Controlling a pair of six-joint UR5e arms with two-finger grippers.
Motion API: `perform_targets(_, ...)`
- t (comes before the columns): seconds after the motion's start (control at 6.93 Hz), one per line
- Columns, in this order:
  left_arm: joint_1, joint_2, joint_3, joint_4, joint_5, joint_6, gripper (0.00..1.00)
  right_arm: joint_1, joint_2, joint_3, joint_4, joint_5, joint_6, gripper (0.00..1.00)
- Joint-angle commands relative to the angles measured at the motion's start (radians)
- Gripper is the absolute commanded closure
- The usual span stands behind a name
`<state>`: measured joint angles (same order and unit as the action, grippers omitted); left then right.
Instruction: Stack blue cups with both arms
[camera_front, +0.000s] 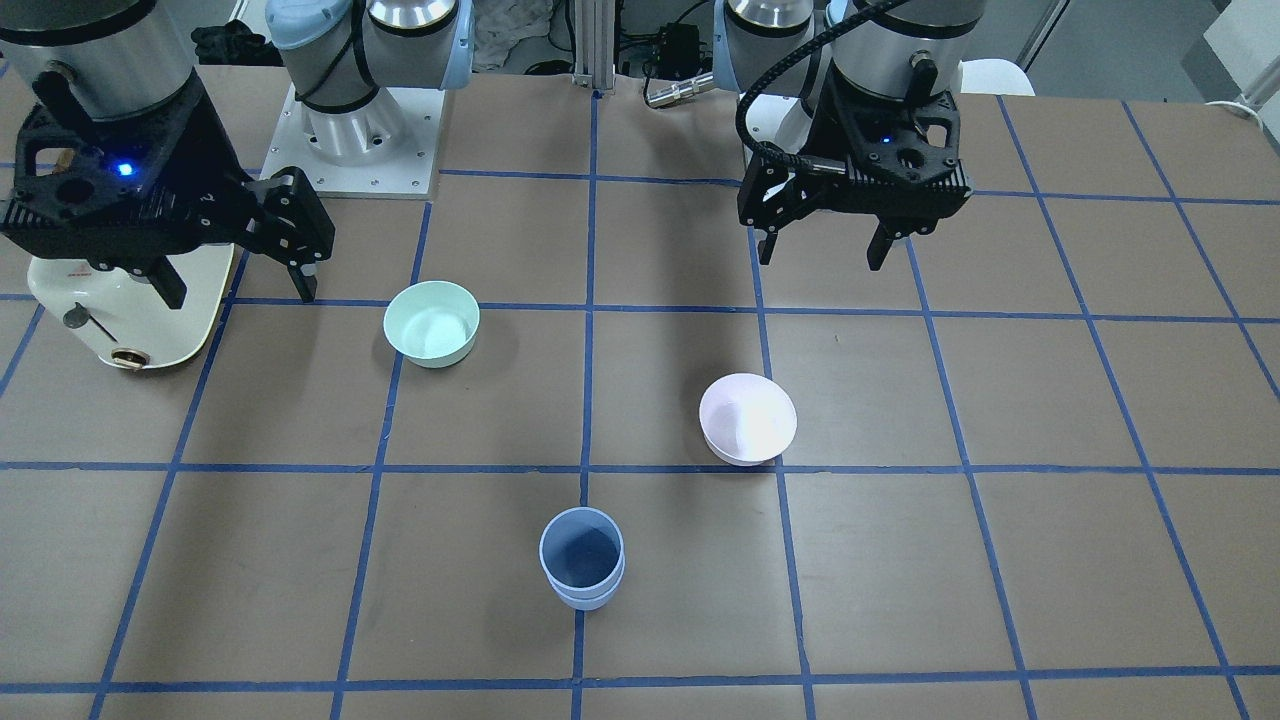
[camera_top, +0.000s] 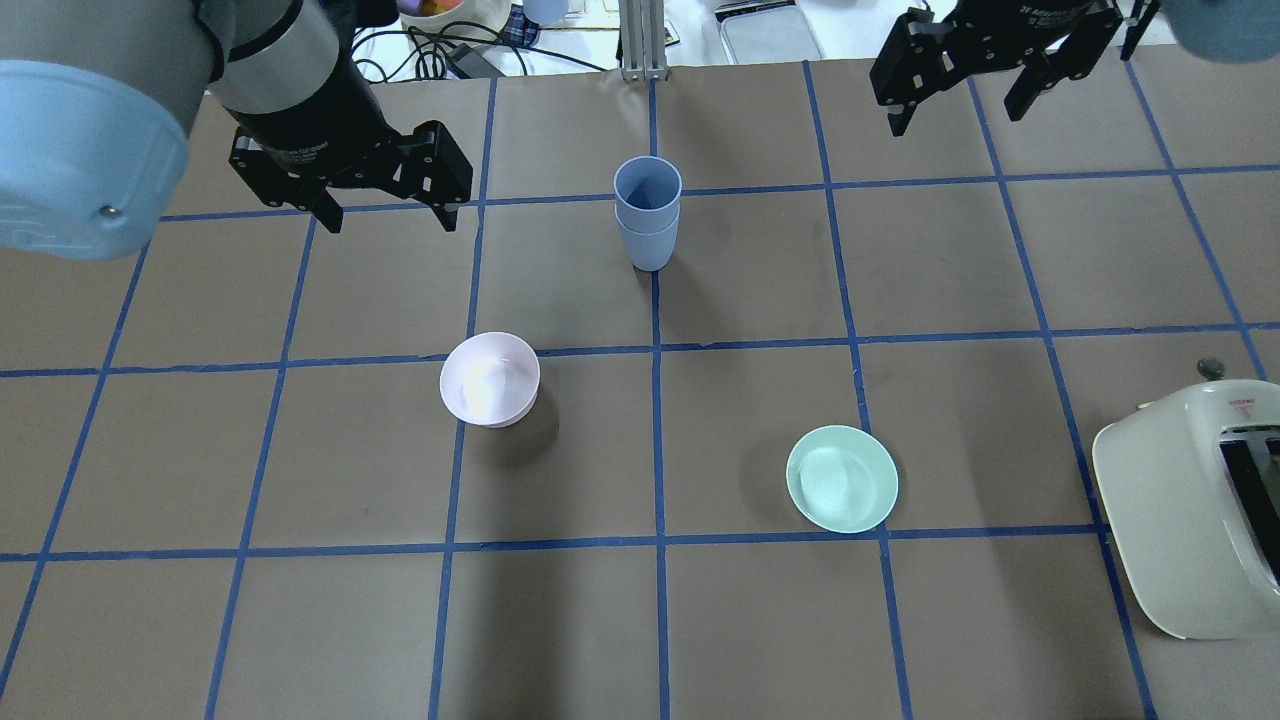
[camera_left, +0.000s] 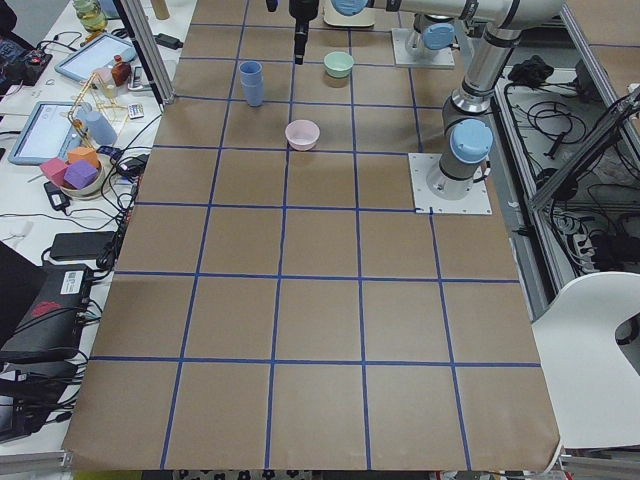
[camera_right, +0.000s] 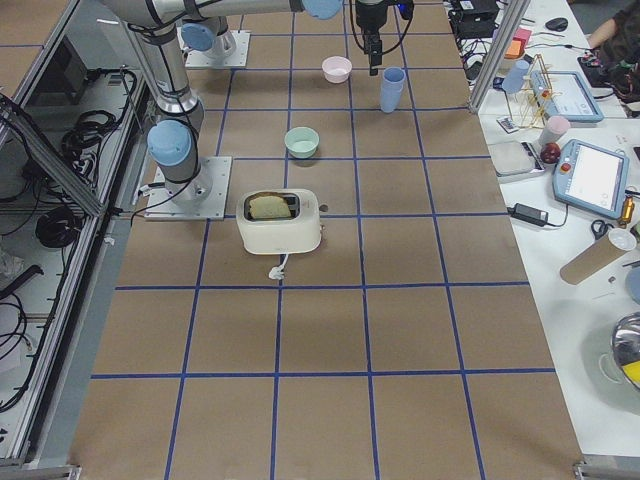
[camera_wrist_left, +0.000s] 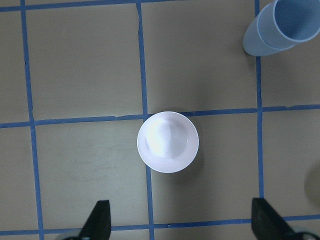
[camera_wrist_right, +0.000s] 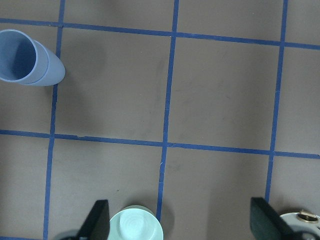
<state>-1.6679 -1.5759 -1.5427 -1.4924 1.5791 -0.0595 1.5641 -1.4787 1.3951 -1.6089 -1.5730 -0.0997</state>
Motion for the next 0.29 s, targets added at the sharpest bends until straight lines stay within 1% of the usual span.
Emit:
perform_targets(0.0,0.004,-0.038,0.047,-0.009,0.002,-0.002,0.00,0.001,0.000,-0.001,0.000,-0.001,0.000,0.00)
perform_targets(0.14,0.004,-0.048,0.082,-0.056,0.004,-0.003,0.00,0.001,0.000,-0.001,0.000,-0.001,0.000,0.00)
